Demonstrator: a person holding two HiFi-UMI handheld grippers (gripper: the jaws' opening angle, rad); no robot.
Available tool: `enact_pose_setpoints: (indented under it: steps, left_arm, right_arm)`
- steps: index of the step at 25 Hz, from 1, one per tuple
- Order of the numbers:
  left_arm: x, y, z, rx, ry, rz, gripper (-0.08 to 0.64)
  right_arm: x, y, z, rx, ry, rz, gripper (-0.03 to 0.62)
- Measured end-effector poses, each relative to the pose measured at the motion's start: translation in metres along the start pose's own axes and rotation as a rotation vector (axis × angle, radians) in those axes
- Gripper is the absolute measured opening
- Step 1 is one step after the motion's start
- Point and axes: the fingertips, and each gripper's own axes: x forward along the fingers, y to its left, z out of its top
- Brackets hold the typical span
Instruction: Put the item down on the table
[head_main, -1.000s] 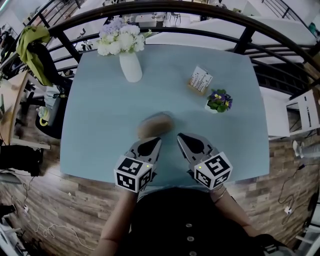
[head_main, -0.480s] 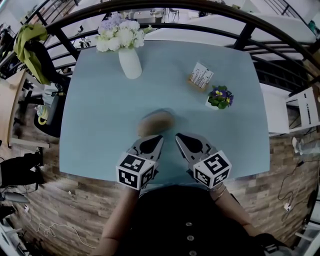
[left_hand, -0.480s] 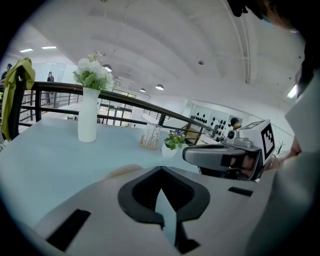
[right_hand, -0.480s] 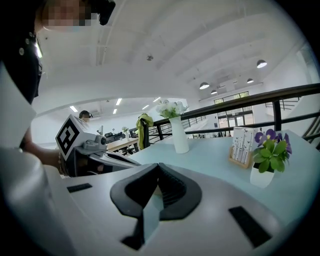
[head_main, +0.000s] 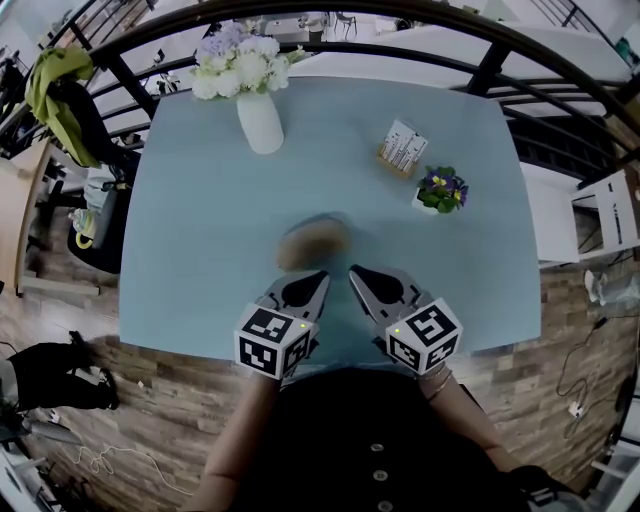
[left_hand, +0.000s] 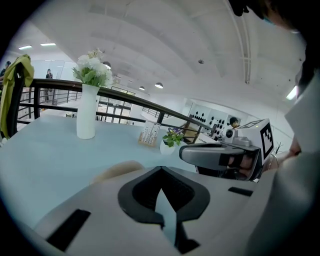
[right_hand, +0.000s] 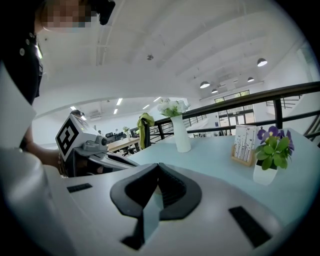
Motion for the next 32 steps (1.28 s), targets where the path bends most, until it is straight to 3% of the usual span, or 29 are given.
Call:
enact_pose_setpoints:
  steps: [32]
  left_arm:
    - [-0.004, 0.001, -0.01, 0.012, 0.026, -0.021, 0.017]
  right_arm:
    - [0.004, 0.009, -0.015, 0.028, 0.057, 0.009, 0.005]
